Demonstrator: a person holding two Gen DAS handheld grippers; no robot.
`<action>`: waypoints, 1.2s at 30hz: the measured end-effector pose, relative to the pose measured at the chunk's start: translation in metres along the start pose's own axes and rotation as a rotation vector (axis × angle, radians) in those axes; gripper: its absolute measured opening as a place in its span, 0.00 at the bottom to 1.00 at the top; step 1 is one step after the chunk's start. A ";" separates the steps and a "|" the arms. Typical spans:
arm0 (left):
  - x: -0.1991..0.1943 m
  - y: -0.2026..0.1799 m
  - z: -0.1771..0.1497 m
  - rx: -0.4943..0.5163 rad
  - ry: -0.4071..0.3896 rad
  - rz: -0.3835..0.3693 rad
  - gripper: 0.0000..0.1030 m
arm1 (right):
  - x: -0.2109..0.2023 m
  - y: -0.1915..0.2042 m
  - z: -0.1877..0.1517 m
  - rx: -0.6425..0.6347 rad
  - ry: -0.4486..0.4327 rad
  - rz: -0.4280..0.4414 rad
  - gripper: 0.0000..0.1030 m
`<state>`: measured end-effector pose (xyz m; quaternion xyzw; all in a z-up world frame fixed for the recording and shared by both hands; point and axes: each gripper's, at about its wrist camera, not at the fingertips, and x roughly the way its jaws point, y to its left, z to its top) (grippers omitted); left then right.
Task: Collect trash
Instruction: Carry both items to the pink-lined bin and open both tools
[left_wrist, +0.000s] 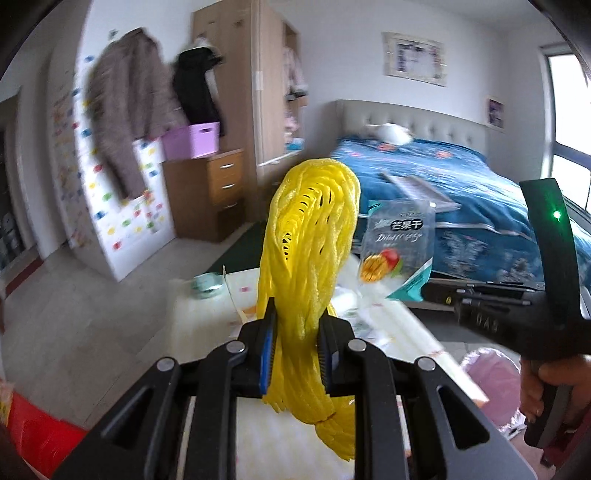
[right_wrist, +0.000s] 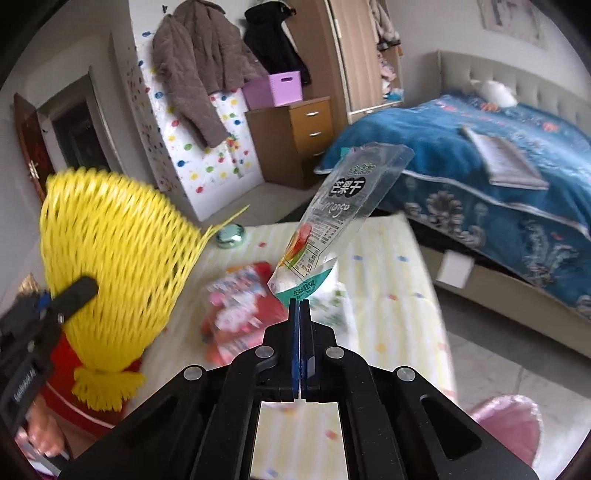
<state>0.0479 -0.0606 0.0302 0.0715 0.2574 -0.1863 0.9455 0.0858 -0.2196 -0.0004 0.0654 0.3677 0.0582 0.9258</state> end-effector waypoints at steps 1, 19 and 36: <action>0.004 -0.016 -0.001 0.020 0.002 -0.027 0.17 | -0.009 -0.010 -0.007 -0.004 0.002 -0.027 0.00; 0.079 -0.258 -0.061 0.263 0.153 -0.477 0.17 | -0.098 -0.181 -0.158 0.160 0.169 -0.436 0.00; 0.113 -0.317 -0.071 0.317 0.223 -0.512 0.66 | -0.088 -0.259 -0.217 0.314 0.268 -0.494 0.24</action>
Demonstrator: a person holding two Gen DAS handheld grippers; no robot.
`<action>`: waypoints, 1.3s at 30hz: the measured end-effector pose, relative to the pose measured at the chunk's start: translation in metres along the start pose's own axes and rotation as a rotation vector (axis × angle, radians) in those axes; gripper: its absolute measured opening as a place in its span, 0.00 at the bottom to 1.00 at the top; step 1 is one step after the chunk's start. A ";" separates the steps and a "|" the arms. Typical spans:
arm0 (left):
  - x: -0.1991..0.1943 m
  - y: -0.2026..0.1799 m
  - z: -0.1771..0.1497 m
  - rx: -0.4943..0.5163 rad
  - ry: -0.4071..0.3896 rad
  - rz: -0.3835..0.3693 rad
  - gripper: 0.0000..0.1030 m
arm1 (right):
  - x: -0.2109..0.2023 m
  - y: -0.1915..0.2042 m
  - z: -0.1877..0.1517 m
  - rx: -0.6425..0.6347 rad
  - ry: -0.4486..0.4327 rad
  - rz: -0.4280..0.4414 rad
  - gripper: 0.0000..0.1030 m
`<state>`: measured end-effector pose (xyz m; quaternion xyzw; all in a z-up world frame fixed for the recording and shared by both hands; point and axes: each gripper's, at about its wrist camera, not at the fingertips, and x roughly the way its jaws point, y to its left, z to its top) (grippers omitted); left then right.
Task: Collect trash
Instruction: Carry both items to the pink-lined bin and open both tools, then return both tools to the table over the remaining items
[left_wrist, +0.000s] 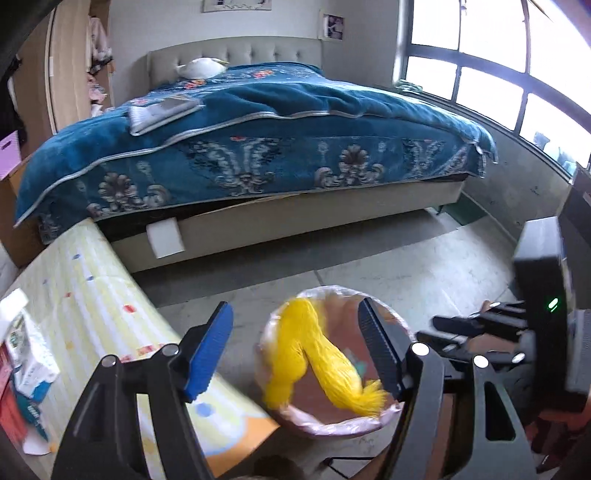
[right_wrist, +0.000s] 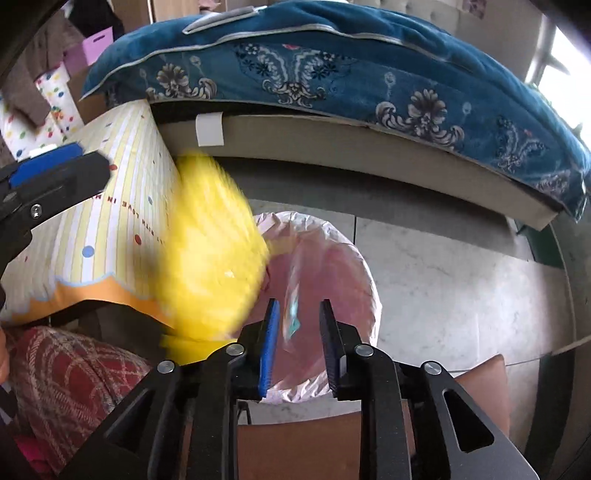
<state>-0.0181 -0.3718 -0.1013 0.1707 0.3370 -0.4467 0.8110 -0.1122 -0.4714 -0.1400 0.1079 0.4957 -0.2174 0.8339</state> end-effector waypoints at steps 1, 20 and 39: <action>-0.005 0.007 -0.002 -0.011 -0.002 0.013 0.66 | -0.002 0.000 0.001 0.008 -0.008 0.002 0.24; -0.138 0.122 -0.065 -0.198 -0.060 0.324 0.67 | -0.100 0.094 0.029 -0.069 -0.247 0.259 0.39; -0.227 0.274 -0.150 -0.522 -0.036 0.597 0.67 | -0.089 0.264 0.066 -0.315 -0.266 0.391 0.60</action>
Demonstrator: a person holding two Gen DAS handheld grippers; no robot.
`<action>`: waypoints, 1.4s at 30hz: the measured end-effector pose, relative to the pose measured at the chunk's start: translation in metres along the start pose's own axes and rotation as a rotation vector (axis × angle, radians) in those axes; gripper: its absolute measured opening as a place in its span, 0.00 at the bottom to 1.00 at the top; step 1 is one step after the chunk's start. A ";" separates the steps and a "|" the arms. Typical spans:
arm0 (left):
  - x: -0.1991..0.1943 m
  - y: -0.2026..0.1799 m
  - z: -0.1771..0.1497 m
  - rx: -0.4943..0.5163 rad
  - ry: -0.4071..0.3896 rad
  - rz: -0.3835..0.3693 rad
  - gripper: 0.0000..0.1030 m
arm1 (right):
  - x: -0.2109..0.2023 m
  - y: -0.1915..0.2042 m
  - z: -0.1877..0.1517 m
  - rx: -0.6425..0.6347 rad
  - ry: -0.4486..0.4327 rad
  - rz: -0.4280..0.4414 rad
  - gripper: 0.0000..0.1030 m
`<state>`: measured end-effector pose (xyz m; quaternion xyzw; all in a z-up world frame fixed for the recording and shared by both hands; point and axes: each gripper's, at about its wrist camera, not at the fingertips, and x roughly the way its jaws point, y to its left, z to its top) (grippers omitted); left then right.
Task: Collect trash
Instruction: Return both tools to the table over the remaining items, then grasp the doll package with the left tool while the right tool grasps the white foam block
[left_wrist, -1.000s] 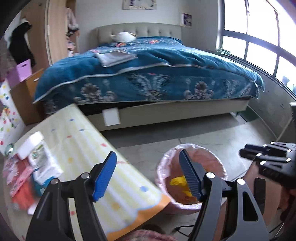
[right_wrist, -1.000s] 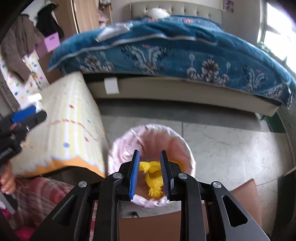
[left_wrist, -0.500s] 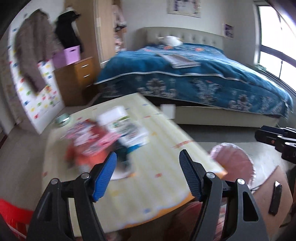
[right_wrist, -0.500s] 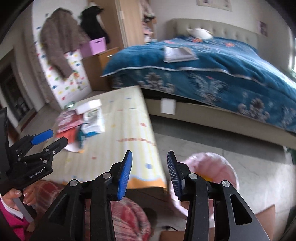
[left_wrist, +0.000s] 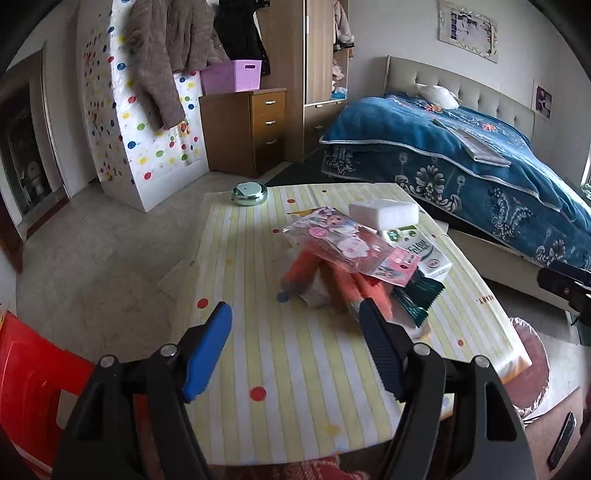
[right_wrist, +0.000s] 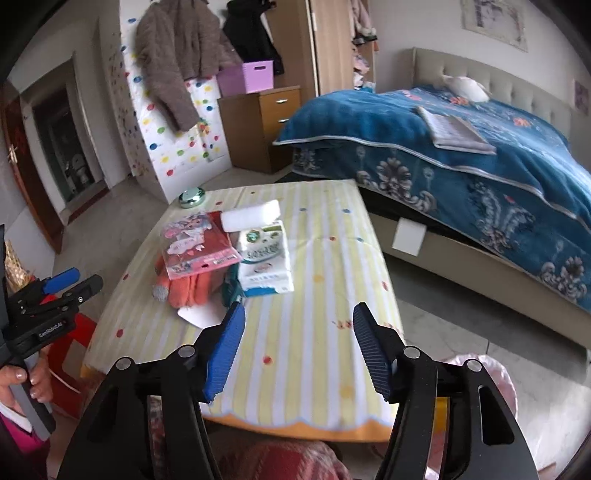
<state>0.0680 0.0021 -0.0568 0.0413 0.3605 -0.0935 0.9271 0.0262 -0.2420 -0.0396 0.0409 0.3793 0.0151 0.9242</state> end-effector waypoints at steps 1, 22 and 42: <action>0.004 0.000 0.002 0.000 0.005 -0.004 0.67 | 0.004 0.002 0.002 -0.008 -0.001 -0.002 0.60; 0.107 -0.026 0.032 -0.070 0.172 -0.139 0.65 | 0.070 0.004 0.029 -0.048 0.040 -0.002 0.23; 0.018 -0.007 0.052 -0.068 -0.079 -0.159 0.00 | 0.051 0.016 0.032 -0.073 0.016 0.025 0.54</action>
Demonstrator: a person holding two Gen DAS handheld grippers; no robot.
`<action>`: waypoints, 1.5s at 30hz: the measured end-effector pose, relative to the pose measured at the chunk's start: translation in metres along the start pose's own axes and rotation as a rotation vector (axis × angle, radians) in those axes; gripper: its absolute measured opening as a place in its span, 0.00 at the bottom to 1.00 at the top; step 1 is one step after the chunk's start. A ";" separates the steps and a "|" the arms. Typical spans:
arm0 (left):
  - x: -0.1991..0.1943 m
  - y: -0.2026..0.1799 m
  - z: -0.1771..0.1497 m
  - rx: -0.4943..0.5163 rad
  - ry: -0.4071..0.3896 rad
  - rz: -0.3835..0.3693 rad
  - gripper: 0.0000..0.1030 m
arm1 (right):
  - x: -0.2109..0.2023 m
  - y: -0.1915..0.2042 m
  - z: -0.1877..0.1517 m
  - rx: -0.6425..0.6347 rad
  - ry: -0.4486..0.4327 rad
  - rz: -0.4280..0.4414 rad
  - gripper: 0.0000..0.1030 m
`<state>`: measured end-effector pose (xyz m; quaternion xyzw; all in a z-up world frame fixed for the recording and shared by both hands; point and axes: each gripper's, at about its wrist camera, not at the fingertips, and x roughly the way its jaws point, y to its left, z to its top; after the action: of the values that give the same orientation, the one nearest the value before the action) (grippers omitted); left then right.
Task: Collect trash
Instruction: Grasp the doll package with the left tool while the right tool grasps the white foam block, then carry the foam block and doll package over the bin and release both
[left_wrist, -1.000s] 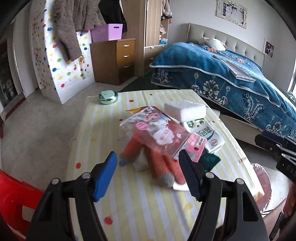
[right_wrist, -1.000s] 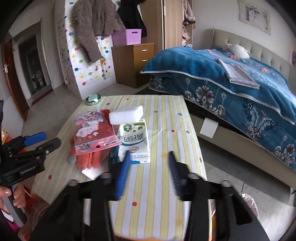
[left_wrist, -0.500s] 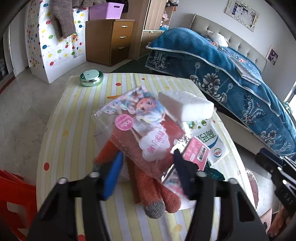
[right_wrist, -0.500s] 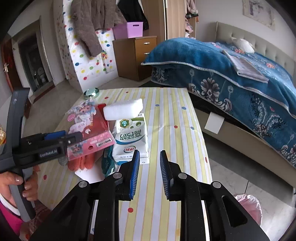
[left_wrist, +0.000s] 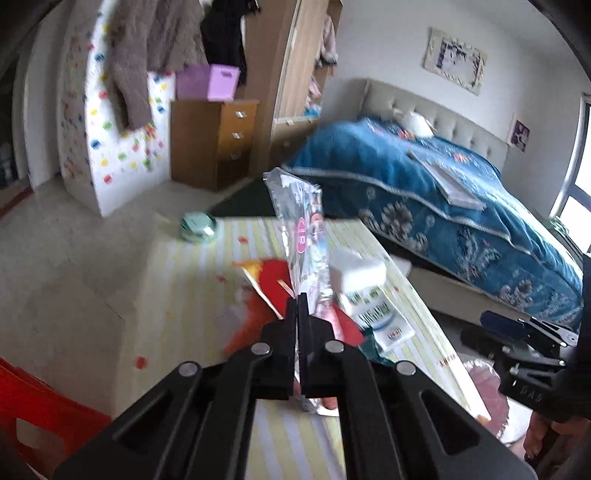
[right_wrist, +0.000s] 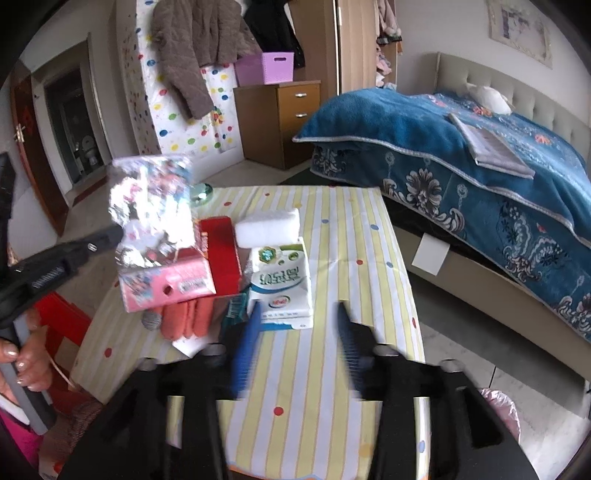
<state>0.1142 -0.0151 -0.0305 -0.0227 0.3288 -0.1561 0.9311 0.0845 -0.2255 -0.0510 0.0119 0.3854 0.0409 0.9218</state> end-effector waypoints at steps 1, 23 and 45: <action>-0.005 0.002 0.003 0.004 -0.016 0.028 0.00 | 0.000 0.002 0.002 -0.005 -0.005 0.006 0.59; 0.023 0.053 0.013 -0.043 -0.008 0.151 0.00 | 0.138 0.046 0.066 -0.110 0.072 -0.006 0.81; -0.056 -0.042 -0.008 0.090 -0.091 -0.067 0.00 | -0.038 0.009 0.012 -0.004 -0.117 0.006 0.58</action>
<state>0.0571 -0.0374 0.0034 0.0009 0.2779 -0.2006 0.9394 0.0655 -0.2200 -0.0149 0.0136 0.3305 0.0435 0.9427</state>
